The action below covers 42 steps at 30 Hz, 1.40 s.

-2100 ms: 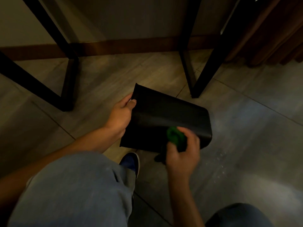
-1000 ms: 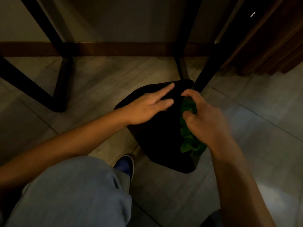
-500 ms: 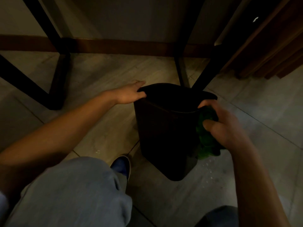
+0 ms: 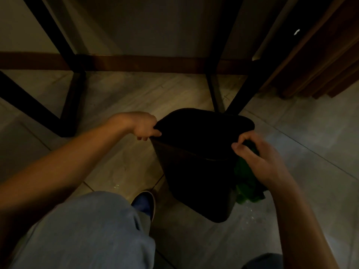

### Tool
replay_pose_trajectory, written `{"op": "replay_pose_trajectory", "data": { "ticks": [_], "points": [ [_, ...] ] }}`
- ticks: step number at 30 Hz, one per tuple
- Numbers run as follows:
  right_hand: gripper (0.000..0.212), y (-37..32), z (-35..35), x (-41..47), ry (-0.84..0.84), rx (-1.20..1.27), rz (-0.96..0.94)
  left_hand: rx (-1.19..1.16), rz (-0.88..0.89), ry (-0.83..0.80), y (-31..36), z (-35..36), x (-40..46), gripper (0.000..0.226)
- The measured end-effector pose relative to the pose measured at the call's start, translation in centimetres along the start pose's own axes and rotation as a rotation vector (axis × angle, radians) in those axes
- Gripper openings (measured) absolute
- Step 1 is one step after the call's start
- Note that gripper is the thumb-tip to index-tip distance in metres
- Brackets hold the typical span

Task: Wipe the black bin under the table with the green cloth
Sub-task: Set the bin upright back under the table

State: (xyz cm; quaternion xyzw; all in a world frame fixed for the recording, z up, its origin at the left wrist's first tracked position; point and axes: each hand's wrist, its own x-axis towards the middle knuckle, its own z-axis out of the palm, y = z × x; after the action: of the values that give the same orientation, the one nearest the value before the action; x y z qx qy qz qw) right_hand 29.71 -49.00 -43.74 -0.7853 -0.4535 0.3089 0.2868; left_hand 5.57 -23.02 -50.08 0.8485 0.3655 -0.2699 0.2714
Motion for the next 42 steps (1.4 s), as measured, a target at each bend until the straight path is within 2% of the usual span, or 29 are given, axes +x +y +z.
{"op": "replay_pose_trajectory", "data": {
  "ticks": [2, 4, 7, 10, 13, 18, 21, 22, 24, 31, 37, 42],
  "points": [
    [0.016, 0.4, -0.7, -0.2, -0.022, -0.007, 0.01, 0.031, -0.022, 0.014, -0.2, 0.9, 0.0, 0.039],
    [0.04, 0.7, -1.2, -0.7, -0.002, 0.042, 0.052, -0.076, -0.017, 0.11, 0.0, 2.4, 0.6, 0.039],
    [0.06, 1.2, -1.7, -1.2, 0.072, 0.062, 0.137, -0.537, -0.001, 0.332, 0.9, 5.0, 1.1, 0.046],
    [0.056, 1.6, -1.4, -1.7, 0.105, -0.024, 0.144, -0.755, 0.021, 0.462, 1.2, 7.7, 0.1, 0.053],
    [0.057, 1.4, -1.4, -2.1, 0.105, -0.093, 0.135, -0.681, 0.013, 0.492, 1.6, 9.1, -1.6, 0.059],
    [0.064, 1.2, -1.5, -1.8, 0.059, -0.193, 0.164, -0.648, 0.043, 0.386, 1.1, 9.2, -3.0, 0.063],
    [0.061, 2.9, -2.2, -0.4, 0.112, -0.275, 0.234, -0.783, 0.057, 0.344, 2.1, 9.2, -3.0, 0.047],
    [0.061, 3.4, -2.4, 0.0, 0.105, -0.279, 0.258, -0.834, 0.042, 0.353, 2.6, 9.1, -3.1, 0.044],
    [0.062, 4.5, -2.0, 0.3, 0.092, -0.279, 0.261, -0.844, 0.056, 0.439, 3.7, 8.3, -3.4, 0.053],
    [0.059, 4.6, -0.2, 1.8, 0.159, -0.302, 0.174, -0.677, 0.074, 0.565, 4.2, 5.4, -7.6, 0.077],
    [0.057, 4.1, 1.5, 4.3, 0.155, -0.397, 0.111, -0.686, -0.016, 0.559, 3.9, 7.5, -7.9, 0.078],
    [0.056, 4.5, 3.1, 3.5, 0.2, -0.337, 0.141, -0.664, -0.023, 0.662, 2.6, 8.6, -7.1, 0.076]
  ]
}}
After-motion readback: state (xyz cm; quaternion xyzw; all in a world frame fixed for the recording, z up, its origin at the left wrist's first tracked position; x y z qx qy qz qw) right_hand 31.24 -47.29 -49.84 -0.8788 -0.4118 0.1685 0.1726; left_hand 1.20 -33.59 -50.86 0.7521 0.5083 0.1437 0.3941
